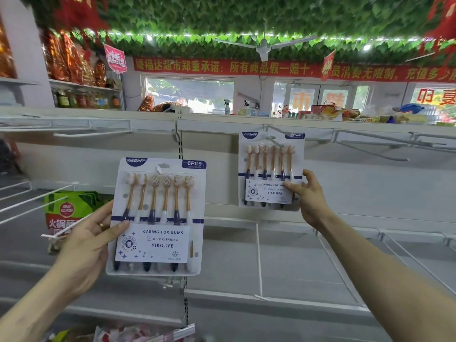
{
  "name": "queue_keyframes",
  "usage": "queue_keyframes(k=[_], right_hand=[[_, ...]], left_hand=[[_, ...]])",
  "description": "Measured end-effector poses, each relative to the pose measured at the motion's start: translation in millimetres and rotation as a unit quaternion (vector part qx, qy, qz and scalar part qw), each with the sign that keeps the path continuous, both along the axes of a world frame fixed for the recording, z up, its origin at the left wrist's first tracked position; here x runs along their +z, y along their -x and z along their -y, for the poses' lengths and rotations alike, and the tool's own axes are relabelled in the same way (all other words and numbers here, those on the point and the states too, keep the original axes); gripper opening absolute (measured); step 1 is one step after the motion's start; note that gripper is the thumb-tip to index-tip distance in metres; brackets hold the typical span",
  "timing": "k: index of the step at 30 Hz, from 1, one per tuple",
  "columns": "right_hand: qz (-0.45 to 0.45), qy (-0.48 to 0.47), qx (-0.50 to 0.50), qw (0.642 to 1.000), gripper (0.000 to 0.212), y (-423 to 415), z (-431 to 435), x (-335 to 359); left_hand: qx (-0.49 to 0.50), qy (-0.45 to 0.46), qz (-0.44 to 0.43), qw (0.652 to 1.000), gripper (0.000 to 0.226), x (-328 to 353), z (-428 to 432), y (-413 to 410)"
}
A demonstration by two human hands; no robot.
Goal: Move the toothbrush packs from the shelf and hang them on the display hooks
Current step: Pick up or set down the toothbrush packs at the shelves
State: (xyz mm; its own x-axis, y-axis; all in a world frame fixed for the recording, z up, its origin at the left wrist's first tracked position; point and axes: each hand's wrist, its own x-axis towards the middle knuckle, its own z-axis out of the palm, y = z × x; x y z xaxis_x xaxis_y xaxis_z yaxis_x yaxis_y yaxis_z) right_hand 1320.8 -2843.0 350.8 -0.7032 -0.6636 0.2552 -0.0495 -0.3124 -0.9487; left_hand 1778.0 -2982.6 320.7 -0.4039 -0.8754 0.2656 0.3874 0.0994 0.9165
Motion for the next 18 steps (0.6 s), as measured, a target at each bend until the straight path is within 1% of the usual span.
queue_keyframes(k=[2, 5, 8, 10, 13, 16, 18], right_hand=[[-0.004, -0.006, 0.004, 1.0, 0.047, 6, 5, -2], [-0.017, -0.015, 0.014, 1.0, 0.039, 10, 10, -4], [-0.036, -0.034, 0.01, 0.999, 0.031, 12, 16, -5], [-0.046, -0.044, 0.002, 0.998, 0.029, 15, 20, -4], [-0.062, -0.06, -0.012, 0.996, 0.035, 19, 21, -3], [-0.071, -0.084, -0.043, 0.993, 0.05, 22, 13, -4], [-0.071, -0.097, -0.072, 0.99, 0.055, 20, 1, -7]], left_hand=[[0.0, 0.0, -0.001, 1.0, 0.052, -1, 0, 1], [-0.007, -0.003, -0.002, 1.0, 0.053, -3, 1, 4], [-0.014, -0.007, -0.004, 1.0, 0.056, -4, 2, 7], [-0.021, -0.008, -0.004, 1.0, 0.058, -4, 1, 8], [-0.03, -0.003, 0.001, 1.0, 0.059, -4, -2, 10], [-0.041, 0.001, 0.001, 0.999, 0.06, -4, -3, 10], [-0.049, 0.001, -0.006, 0.999, 0.06, -5, -5, 9]])
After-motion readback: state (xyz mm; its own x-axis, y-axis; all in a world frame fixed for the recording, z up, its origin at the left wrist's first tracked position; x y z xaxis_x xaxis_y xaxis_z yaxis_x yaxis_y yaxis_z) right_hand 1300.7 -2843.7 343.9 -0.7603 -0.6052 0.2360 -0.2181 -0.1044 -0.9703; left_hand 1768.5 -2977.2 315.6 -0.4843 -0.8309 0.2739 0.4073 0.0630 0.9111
